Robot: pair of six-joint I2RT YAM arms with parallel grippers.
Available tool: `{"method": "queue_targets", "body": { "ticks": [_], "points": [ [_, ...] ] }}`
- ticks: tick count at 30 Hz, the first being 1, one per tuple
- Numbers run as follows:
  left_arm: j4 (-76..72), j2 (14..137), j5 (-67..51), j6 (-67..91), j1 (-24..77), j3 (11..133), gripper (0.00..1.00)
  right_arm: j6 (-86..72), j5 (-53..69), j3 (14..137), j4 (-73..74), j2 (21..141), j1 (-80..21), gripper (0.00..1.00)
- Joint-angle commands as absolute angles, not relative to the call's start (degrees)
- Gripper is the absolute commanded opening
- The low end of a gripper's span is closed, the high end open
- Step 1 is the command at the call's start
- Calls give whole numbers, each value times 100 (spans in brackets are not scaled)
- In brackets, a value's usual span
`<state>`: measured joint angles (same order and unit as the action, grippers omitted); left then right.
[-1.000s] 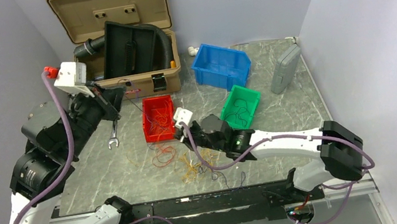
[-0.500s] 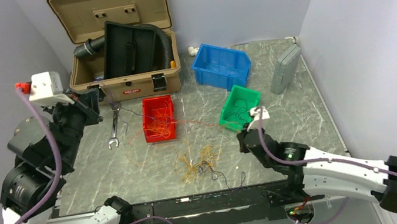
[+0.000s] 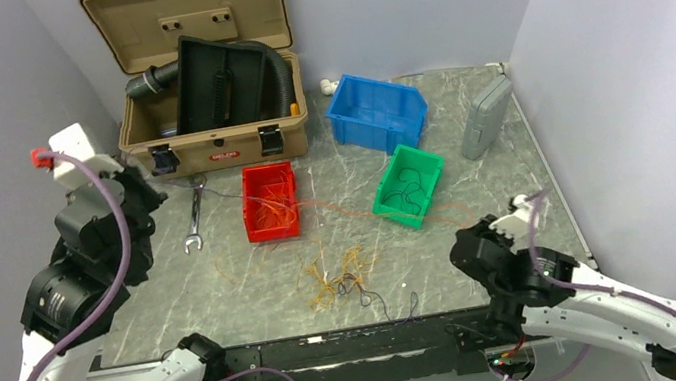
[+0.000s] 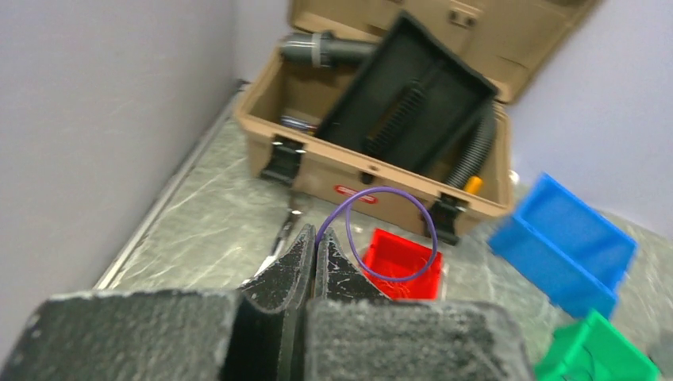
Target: Untangle the cables
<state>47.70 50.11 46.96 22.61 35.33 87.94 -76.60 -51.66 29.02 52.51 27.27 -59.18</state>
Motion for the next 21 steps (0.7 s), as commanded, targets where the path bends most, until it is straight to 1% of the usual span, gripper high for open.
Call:
{"method": "queue_targets", "body": {
  "ticks": [1,5,7,9,11,12,14,15,16,17,18,19,20,21],
  "points": [
    [5030,4511,6445,2769,3515,8400,0,-9988,-6225,3536,7628,2321,-5928,0],
    [5071,4168,6976,3006,3506,8072,0,-10644,-6515,3899,8573,1964,-5891,0],
    [5048,4023,7195,3052,3506,7967,0,-10257,-6556,3927,8334,1756,-5875,0],
    [4837,3881,7187,2923,3505,7872,0,-9654,-6516,3910,7753,1592,-5874,0],
    [4437,3750,6965,2618,3501,7714,0,-7307,-6254,3812,6315,1463,-5873,0],
    [4277,3683,6716,2550,3498,7637,0,-6485,-5956,3745,5693,1423,-5873,0],
    [3614,3489,5673,2027,3499,7372,0,-4912,-5223,3536,4357,1355,-5862,0],
    [3220,3363,5021,1768,3505,7208,0,-4368,-4651,3405,3823,1345,-5869,9],
    [2885,3257,4276,1576,3505,7037,0,-3897,-4249,3273,3322,1341,-5876,21],
    [2594,3184,3684,1455,3502,6909,0,-3570,-3887,3163,2960,1384,-5873,47],
    [2415,3153,3041,1371,3504,6834,0,-3303,-3562,3067,2619,1455,-5872,62],
    [2254,3157,2454,1311,3502,6809,0,-3122,-3292,3008,2372,1558,-5877,72],
    [2181,3211,2007,1297,3505,6833,0,-2942,-3004,2965,2151,1704,-5879,76],
    [2191,3266,1615,1316,3501,6916,0,-2728,-2697,2948,1922,1875,-5878,77]
  ]
}}
